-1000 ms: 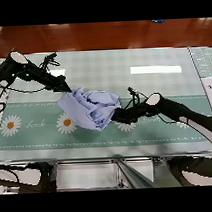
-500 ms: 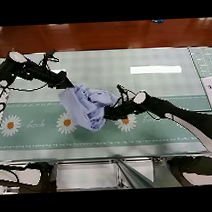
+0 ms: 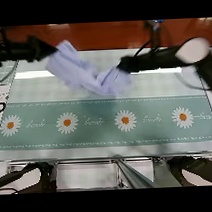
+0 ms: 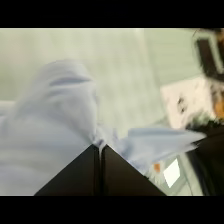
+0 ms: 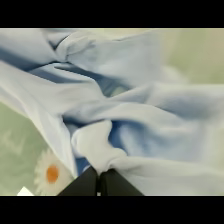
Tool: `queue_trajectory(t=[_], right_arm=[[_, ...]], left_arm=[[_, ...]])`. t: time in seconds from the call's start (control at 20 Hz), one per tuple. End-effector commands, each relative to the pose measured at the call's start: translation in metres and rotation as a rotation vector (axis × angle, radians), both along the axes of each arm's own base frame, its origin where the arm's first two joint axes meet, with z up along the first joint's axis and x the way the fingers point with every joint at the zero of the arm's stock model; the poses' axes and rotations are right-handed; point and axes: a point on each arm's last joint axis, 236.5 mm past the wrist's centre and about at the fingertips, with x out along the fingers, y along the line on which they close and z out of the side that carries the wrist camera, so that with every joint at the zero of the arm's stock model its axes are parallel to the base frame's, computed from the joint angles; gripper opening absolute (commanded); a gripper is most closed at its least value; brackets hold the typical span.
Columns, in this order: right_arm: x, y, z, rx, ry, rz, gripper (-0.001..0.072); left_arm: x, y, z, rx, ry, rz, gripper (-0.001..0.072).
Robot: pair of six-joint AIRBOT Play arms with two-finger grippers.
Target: Fold the shirts.
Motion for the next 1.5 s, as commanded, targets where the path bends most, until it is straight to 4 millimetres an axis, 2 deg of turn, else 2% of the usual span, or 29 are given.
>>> queue_trajectory(t=[0.0, 0.1, 0.15, 0.2, 0.3, 0.4, 0.5, 0.65, 0.75, 0.8, 0.9, 1.0, 1.15, 1.3, 1.45], right_arm=[[-0.028, -0.084, 0.150, -0.130, -0.359, -0.154, 0.0023], [-0.065, -0.115, 0.204, -0.181, -0.486, -0.211, 0.0023], [-0.087, -0.130, 0.225, -0.200, -0.539, -0.241, 0.0023], [-0.110, -0.142, 0.241, -0.209, -0.577, -0.261, 0.0023], [-0.151, -0.155, 0.258, -0.200, -0.626, -0.271, 0.0023], [-0.181, -0.163, 0.259, -0.203, -0.629, -0.267, 0.0023], [-0.198, -0.167, 0.248, -0.222, -0.593, -0.253, 0.0024], [-0.201, -0.168, 0.231, -0.249, -0.526, -0.238, 0.0024], [-0.191, -0.165, 0.216, -0.260, -0.486, -0.233, 0.0024], [-0.180, -0.162, 0.204, -0.268, -0.456, -0.229, 0.0024], [-0.153, -0.155, 0.171, -0.298, -0.373, -0.214, 0.0024], [-0.123, -0.146, 0.132, -0.337, -0.271, -0.194, 0.0023], [-0.067, -0.136, 0.073, -0.411, -0.131, -0.175, 0.0023], [0.002, -0.122, 0.021, -0.442, -0.066, -0.165, 0.0024], [0.072, -0.124, -0.025, -0.399, -0.006, -0.214, 0.0024]], left_arm=[[-0.046, 0.008, 0.136, -0.029, -0.361, 0.064, 0.0020], [-0.091, 0.004, 0.195, 0.012, -0.537, 0.070, 0.0020], [-0.114, 0.001, 0.218, 0.036, -0.607, 0.075, 0.0020], [-0.138, -0.001, 0.236, 0.066, -0.674, 0.083, 0.0020], [-0.185, -0.011, 0.258, 0.089, -0.754, 0.078, 0.0020], [-0.228, -0.027, 0.257, 0.104, -0.755, 0.026, 0.0020], [-0.260, -0.042, 0.239, 0.129, -0.690, -0.064, 0.0020], [-0.276, -0.051, 0.193, 0.152, -0.515, -0.176, 0.0020], [-0.267, -0.049, 0.154, 0.128, -0.383, -0.204, 0.0020], [-0.257, -0.047, 0.134, 0.104, -0.320, -0.199, 0.0020], [-0.227, -0.039, 0.089, 0.053, -0.212, -0.166, 0.0020], [-0.186, -0.026, 0.047, 0.001, -0.136, -0.071, 0.0020], [-0.126, -0.006, -0.007, -0.015, -0.059, 0.039, 0.0020], [-0.055, 0.011, -0.044, -0.003, -0.016, 0.148, 0.0020], [0.024, 0.035, -0.067, 0.017, 0.003, 0.241, 0.0020]])
